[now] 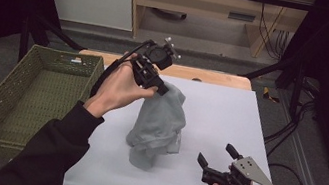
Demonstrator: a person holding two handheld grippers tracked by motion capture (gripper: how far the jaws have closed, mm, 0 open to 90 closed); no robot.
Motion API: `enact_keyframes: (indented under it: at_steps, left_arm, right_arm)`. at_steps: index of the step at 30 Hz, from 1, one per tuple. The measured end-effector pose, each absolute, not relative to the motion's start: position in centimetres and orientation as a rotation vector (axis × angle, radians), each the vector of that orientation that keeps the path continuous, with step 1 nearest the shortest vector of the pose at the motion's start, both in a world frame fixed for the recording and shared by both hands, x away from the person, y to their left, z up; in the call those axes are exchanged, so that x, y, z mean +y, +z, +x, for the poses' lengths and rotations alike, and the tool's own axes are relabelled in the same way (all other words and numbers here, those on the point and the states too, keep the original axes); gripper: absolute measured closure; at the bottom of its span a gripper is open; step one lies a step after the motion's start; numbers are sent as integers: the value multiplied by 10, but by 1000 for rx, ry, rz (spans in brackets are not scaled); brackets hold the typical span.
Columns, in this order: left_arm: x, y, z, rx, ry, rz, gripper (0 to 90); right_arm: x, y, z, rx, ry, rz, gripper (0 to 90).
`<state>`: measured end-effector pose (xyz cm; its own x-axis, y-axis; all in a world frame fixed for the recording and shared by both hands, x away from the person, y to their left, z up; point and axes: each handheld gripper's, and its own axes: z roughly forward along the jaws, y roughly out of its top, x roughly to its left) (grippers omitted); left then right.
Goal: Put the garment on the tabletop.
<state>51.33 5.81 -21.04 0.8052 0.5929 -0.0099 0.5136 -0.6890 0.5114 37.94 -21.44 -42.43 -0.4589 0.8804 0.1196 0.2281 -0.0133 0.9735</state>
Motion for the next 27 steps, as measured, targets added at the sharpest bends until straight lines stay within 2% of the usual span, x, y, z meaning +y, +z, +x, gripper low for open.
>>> enact_keyframes:
  at_steps: [16, 27]
  left_arm:
    - [48, -279, 519, 777, 115, 2513, 851]
    - [44, -308, 514, 738, 76, 2493, 844]
  right_arm:
    - [-214, -427, 380, 1711, 1505, 1153, 15]
    - [-214, -428, 381, 1715, 1501, 1164, 15]
